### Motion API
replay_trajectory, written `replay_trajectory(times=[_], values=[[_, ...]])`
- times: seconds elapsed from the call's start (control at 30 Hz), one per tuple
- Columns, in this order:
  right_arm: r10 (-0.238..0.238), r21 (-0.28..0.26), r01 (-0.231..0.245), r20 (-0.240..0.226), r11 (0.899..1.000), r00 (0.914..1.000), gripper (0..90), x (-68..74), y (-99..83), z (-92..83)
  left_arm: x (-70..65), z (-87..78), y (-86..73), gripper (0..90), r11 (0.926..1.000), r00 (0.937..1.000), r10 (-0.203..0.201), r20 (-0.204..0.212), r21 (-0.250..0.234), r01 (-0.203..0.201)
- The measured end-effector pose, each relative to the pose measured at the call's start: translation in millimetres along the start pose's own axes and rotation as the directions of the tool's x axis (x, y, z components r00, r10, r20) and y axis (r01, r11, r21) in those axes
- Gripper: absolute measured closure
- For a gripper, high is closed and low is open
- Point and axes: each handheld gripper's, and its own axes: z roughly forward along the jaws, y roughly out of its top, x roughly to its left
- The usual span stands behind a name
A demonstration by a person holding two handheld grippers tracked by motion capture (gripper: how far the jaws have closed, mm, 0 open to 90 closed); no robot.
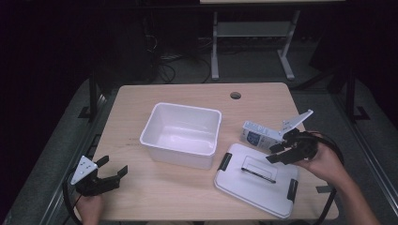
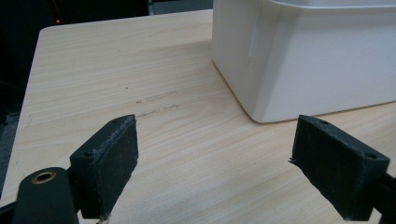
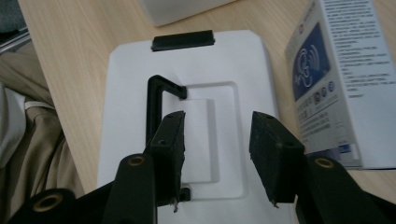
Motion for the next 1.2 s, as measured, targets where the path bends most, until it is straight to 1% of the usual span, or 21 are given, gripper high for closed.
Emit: replay_trajectory(times=[0.13,0.23,0.53,0.7,0.83,0.93,1.2], values=[[0.006,-0.001,-0.006,0.012,1.0,0.9999,52.4,-6.8,3.1,-3.5,0.4,0.0,0.2,13.7,1.0,1.0,-0.004,-0.002,-0.004,0.004],[0.007,0.01,-0.007,0.024,1.0,0.9997,51.0,-10.2,5.6,-4.7,0.4,-0.4,0.5,13.6,1.0,1.0,-0.002,-0.003,-0.005,0.002],[-0.002,0.004,0.002,0.037,1.0,0.9993,48.9,-16.2,13.2,-8.5,0.7,-0.7,0.5,13.6,1.0,1.0,-0.002,-0.005,-0.006,0.002],[0.003,0.002,-0.004,0.047,1.0,0.9989,47.2,-20.9,15.3,-9.7,0.8,-0.5,0.2,13.6,1.0,1.0,-0.002,-0.005,-0.005,0.002],[0.004,0.006,-0.004,0.053,1.0,0.9986,45.7,-26.4,18.3,-8.7,0.6,-1.1,0.6,13.7,1.0,1.0,-0.002,-0.005,-0.009,0.002],[0.006,-0.002,-0.006,0.052,1.0,0.9986,44.9,-30.5,20.5,-7.8,1.0,-0.9,-0.2,13.6,1.0,1.0,-0.006,-0.006,-0.006,0.006],[0.003,0.007,-0.003,0.066,1.0,0.9978,41.7,-42.8,27.7,-1.2,1.4,-2.1,0.0,13.7,0.9999,1.0,-0.007,-0.005,-0.01,0.007]])
